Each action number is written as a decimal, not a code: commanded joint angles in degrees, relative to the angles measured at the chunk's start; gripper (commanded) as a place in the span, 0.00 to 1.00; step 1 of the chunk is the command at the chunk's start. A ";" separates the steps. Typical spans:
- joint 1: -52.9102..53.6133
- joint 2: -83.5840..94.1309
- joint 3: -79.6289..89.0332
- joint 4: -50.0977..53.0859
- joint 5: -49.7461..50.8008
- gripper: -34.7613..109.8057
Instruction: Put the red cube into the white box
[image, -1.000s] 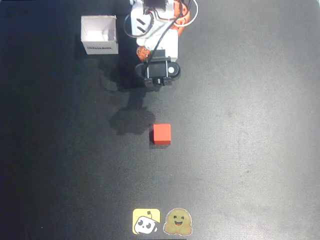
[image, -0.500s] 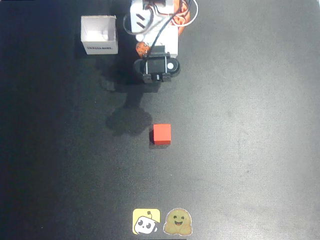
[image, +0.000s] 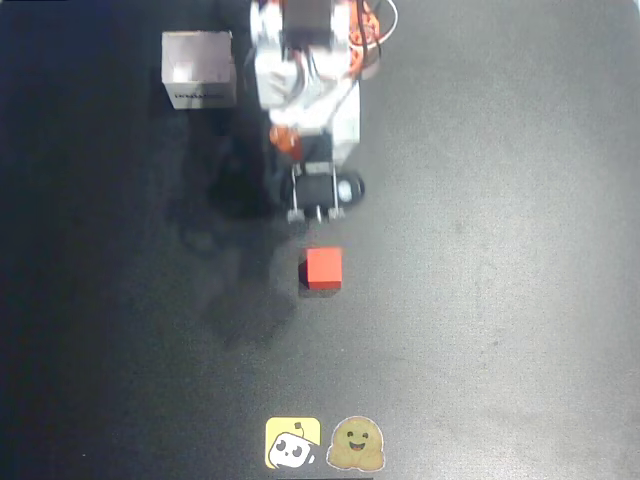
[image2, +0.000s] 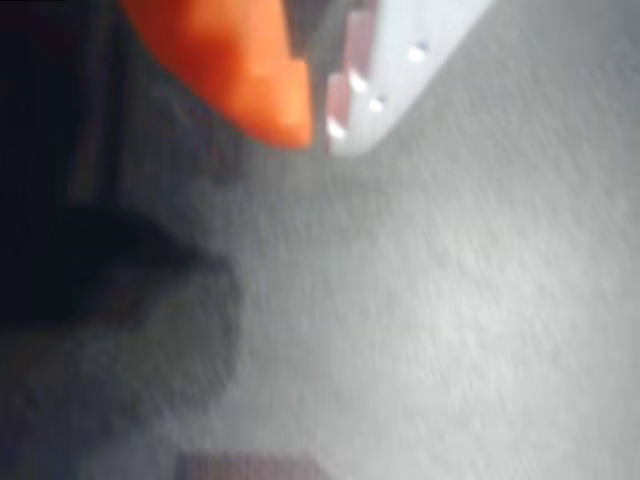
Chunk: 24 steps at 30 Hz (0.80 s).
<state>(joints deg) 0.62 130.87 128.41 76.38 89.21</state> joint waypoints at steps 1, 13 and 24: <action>-0.70 -7.21 -7.65 -1.49 0.70 0.27; -2.64 -23.55 -19.16 -9.58 2.29 0.34; -2.81 -30.85 -20.92 -16.52 2.81 0.44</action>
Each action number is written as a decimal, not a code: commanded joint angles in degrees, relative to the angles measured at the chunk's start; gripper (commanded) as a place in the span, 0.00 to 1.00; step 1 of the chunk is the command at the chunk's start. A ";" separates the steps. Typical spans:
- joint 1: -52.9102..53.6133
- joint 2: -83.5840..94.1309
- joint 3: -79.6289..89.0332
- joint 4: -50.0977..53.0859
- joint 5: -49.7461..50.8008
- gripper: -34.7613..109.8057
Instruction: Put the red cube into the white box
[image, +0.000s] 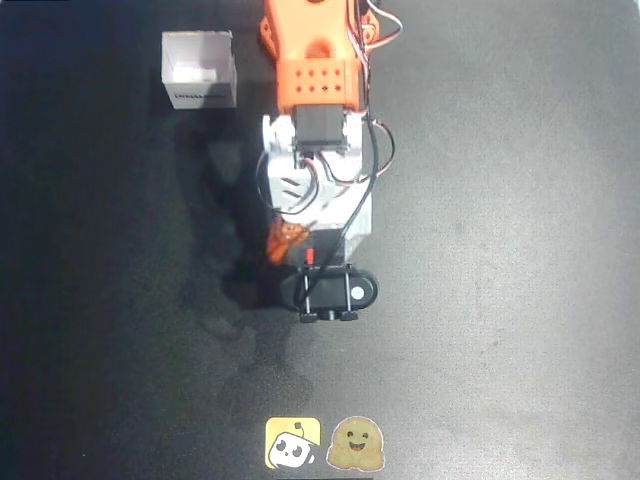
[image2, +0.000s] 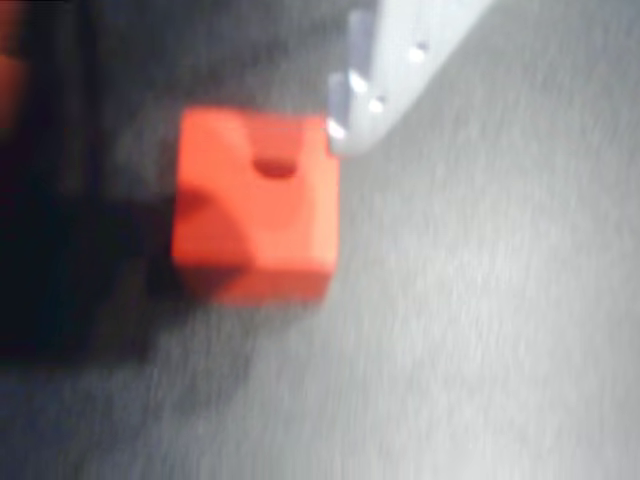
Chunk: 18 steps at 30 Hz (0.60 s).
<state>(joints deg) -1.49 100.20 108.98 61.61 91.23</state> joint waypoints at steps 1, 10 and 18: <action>-1.05 -0.26 -1.41 -2.29 1.14 0.45; -3.69 -1.41 3.43 -10.02 4.83 0.45; -5.01 -2.46 6.42 -13.18 6.50 0.45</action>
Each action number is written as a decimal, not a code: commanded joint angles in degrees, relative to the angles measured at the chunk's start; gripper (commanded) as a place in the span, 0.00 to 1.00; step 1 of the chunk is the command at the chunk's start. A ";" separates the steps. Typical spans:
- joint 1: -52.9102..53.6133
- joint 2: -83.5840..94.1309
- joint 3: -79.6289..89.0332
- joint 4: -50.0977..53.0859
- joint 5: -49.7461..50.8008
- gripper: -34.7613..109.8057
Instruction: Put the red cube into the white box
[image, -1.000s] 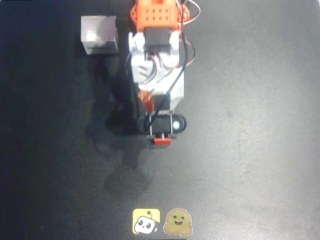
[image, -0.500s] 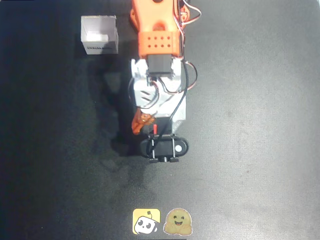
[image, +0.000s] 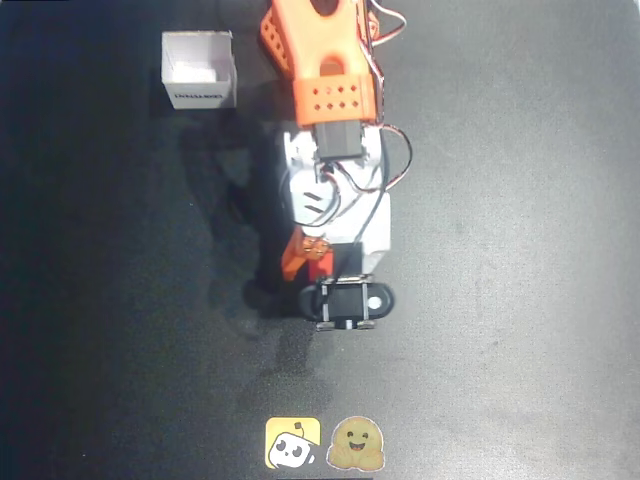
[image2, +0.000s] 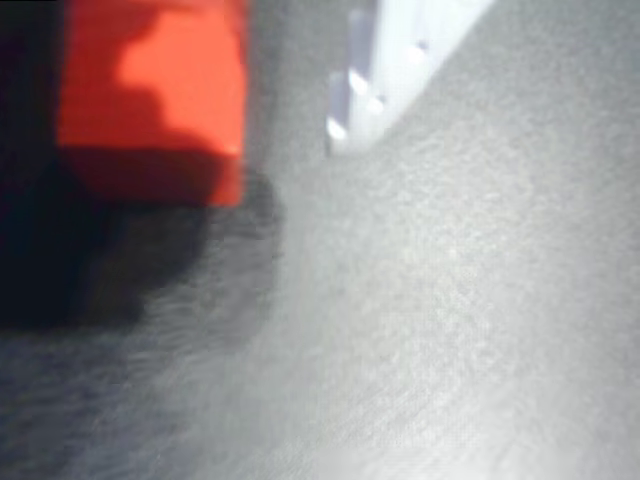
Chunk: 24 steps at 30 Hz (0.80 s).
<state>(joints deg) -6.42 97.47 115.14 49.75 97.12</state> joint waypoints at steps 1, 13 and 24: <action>-0.18 0.26 0.79 -1.58 0.70 0.45; -0.09 0.53 10.28 -10.55 0.79 0.44; 0.53 0.62 15.47 -16.17 -0.09 0.24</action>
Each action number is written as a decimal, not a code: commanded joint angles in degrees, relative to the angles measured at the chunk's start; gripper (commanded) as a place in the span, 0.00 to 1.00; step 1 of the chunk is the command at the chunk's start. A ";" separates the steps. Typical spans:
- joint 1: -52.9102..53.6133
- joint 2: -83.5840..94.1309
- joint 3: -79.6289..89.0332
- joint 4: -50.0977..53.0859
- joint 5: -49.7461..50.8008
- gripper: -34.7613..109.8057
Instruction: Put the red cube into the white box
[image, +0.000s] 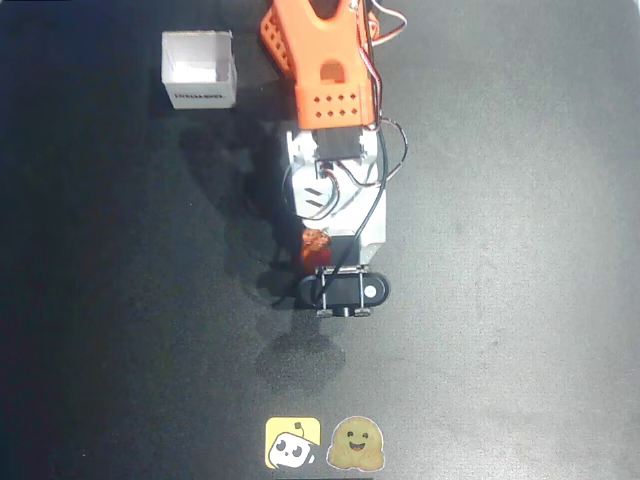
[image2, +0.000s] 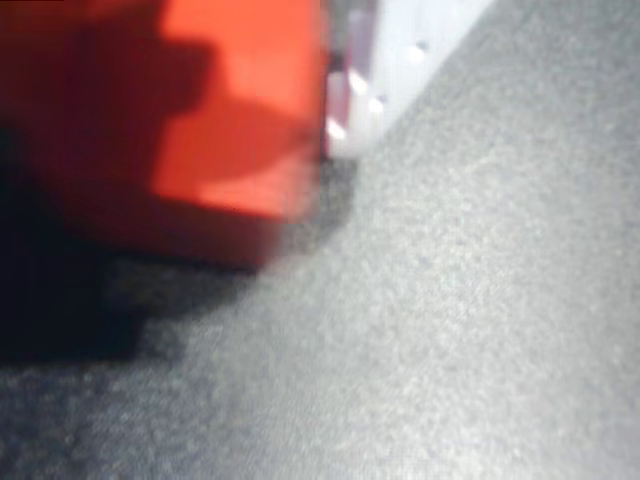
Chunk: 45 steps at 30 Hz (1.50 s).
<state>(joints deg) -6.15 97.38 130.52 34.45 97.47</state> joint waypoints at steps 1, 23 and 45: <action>0.26 0.70 0.09 -0.88 -0.44 0.24; 7.29 17.23 -18.46 38.41 11.16 0.24; 50.62 38.85 -17.58 66.27 13.62 0.24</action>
<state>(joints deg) 40.08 134.21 114.79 97.91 113.29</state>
